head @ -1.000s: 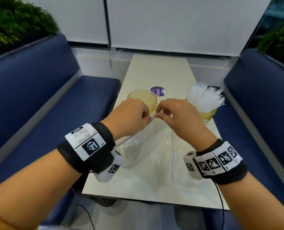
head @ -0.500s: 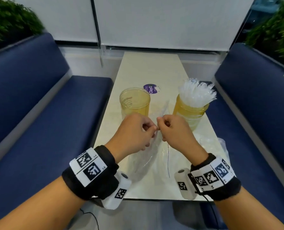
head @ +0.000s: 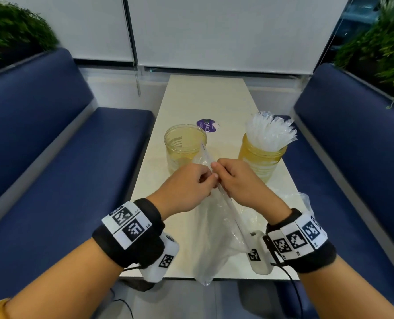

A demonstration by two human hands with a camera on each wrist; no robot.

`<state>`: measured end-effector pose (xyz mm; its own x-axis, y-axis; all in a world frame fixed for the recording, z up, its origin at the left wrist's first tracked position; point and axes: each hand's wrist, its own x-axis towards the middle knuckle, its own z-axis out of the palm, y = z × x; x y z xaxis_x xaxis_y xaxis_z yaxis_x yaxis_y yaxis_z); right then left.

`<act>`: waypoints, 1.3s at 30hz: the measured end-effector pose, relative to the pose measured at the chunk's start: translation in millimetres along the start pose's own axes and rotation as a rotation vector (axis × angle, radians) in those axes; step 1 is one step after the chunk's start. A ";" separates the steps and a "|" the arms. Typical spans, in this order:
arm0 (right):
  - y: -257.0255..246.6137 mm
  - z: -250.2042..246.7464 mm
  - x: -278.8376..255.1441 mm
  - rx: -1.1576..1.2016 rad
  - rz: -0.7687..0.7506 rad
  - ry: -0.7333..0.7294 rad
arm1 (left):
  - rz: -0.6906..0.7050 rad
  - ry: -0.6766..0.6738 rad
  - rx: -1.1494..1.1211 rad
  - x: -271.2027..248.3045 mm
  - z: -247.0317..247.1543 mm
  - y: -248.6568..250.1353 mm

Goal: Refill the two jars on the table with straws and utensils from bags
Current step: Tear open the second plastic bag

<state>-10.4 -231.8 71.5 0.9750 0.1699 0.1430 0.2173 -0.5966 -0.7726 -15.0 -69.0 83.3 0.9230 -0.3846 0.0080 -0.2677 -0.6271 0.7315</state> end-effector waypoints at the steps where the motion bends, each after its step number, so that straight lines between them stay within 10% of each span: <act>1: 0.2 0.5 -0.5 0.026 0.014 0.000 | -0.012 0.003 -0.031 0.8 2.3 -1.2; 39: -0.2 10.1 -10.4 -0.006 0.010 -0.004 | -0.225 0.019 -0.536 -2.3 -2.8 -7.0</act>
<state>-21.1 -225.5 63.9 0.9770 0.1666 0.1330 0.2077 -0.6033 -0.7700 -14.5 -61.8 80.1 0.9472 -0.2663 -0.1786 0.1081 -0.2592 0.9598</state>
